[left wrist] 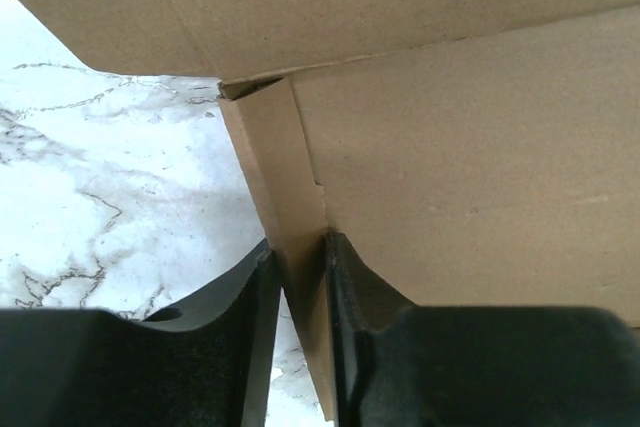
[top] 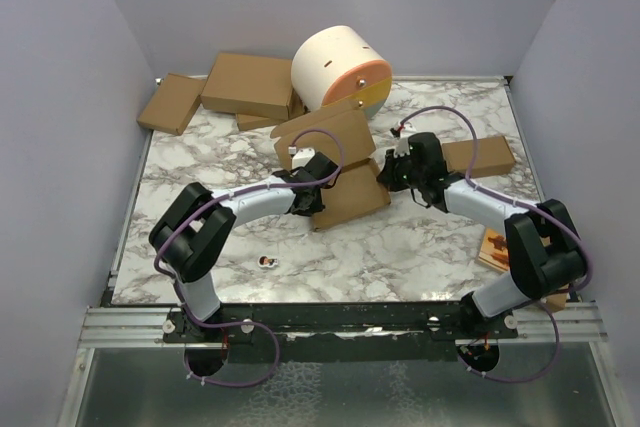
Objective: Fold the paper box
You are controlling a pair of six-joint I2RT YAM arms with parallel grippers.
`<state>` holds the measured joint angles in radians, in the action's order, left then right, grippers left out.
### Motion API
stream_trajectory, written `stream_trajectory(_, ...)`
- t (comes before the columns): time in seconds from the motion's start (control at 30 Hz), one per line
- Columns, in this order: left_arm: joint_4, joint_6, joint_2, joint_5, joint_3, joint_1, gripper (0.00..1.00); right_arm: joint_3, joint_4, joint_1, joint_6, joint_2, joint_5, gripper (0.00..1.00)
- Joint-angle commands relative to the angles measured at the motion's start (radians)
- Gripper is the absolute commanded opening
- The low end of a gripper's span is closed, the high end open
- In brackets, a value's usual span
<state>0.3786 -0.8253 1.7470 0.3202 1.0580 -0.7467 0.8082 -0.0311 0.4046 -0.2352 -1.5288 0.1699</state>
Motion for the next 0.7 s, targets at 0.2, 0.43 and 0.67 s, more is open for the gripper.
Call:
stream_trajectory(0.2,0.088,-0.018,-0.016,0.064,0.015,-0.013,0.00,0.001,-0.077,0.041,-0.016,0.051,-0.023,0.01)
stream_trajectory(0.43,0.114,-0.022,-0.036,0.098,0.024,-0.014,0.06,0.002,-0.087,0.074,-0.002,0.075,-0.044,0.01)
stream_trajectory(0.67,0.074,-0.019,-0.107,0.074,0.016,-0.013,0.26,0.001,-0.088,0.075,-0.002,0.072,-0.046,0.01)
